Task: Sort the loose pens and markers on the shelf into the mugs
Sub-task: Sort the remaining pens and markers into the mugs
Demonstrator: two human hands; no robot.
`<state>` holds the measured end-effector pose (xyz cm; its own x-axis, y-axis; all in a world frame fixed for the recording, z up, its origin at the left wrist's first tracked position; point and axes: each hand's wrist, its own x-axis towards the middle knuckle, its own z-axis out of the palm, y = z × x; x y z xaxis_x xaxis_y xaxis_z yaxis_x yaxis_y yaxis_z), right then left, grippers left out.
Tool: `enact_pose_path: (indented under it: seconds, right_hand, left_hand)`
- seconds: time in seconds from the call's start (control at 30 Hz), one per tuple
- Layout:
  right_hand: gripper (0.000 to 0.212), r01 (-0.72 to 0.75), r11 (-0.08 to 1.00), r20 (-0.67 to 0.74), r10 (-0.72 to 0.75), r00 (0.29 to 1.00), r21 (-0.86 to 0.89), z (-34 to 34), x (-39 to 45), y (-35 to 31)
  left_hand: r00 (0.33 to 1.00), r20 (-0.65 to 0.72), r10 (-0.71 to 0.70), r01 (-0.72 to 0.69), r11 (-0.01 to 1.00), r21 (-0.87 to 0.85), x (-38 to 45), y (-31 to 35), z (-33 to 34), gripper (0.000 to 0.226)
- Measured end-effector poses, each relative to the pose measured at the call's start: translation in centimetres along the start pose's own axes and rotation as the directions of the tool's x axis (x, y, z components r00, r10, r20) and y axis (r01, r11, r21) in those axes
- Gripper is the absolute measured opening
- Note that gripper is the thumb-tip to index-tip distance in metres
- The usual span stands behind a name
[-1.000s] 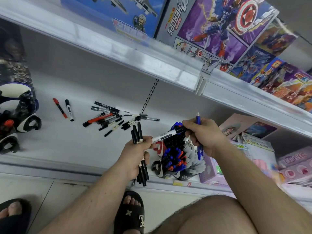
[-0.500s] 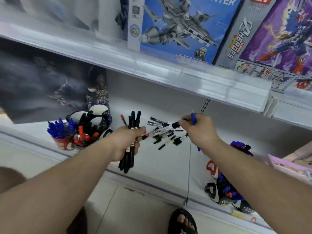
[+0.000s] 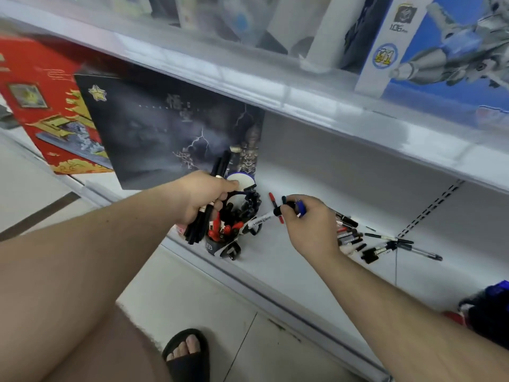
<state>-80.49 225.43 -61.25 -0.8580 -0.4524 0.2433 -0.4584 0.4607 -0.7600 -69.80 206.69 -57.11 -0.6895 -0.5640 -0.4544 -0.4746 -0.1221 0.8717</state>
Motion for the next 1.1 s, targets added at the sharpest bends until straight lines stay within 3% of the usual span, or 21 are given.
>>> enact_pose_path:
  seconds: [0.2, 0.33, 0.4, 0.47, 0.57, 0.7, 0.8, 0.93, 1.1]
  right_hand:
    - [0.012, 0.061, 0.998, 0.080, -0.063, 0.995, 0.020, 5.7, 0.9, -1.9]
    - [0.017, 0.147, 0.975, 0.249, -0.103, 0.963, -0.168, 10.7, 2.0, -1.5]
    - [0.020, 0.177, 0.958, 0.269, -0.114, 0.956, -0.225, 12.6, 2.8, -1.7]
    - [0.018, 0.183, 0.937, 0.315, -0.083, 0.945, -0.299, 14.1, 3.7, -2.0]
    - [0.015, 0.258, 0.832, 0.485, 0.016, 0.874, -0.492, 16.0, 3.9, -1.9]
    - [0.019, 0.307, 0.746, 0.495, 0.034, 0.868, -0.591, 16.7, 3.5, -1.4]
    - [0.025, 0.237, 0.787, 0.471, 0.076, 0.879, -0.570, 15.6, 3.8, -2.6]
    - [0.010, 0.028, 0.957, 0.516, 0.130, 0.846, -0.287, 12.8, 3.4, -5.3]
    - [0.031, 0.112, 0.960, 0.612, 0.072, 0.788, -0.257, 9.6, 1.2, -8.0]
  left_hand:
    - [0.999, 0.043, 0.014, -0.014, 1.000, -0.001, 1.5, -0.5, -2.7, 0.025]
    - [0.997, 0.077, -0.011, 0.007, 0.999, 0.050, 2.1, -1.1, -3.7, 0.021]
    - [0.997, 0.080, -0.011, 0.006, 0.998, 0.060, 2.5, -1.4, -4.4, 0.019]
    - [0.998, 0.059, -0.013, 0.010, 0.999, 0.050, 2.8, -1.5, -5.3, 0.018]
    - [1.000, 0.023, -0.018, 0.018, 1.000, 0.002, 3.3, -1.9, -6.5, 0.021]
    - [1.000, 0.008, -0.012, 0.012, 1.000, -0.015, 3.4, -2.3, -7.2, 0.021]
    - [1.000, -0.008, -0.004, 0.004, 1.000, -0.017, 3.0, -2.4, -7.1, 0.019]
    - [0.999, 0.023, 0.038, -0.039, 0.999, 0.034, 2.0, -2.4, -6.7, 0.024]
    - [0.995, 0.086, 0.056, -0.069, 0.986, 0.150, 1.3, -1.8, -5.5, 0.023]
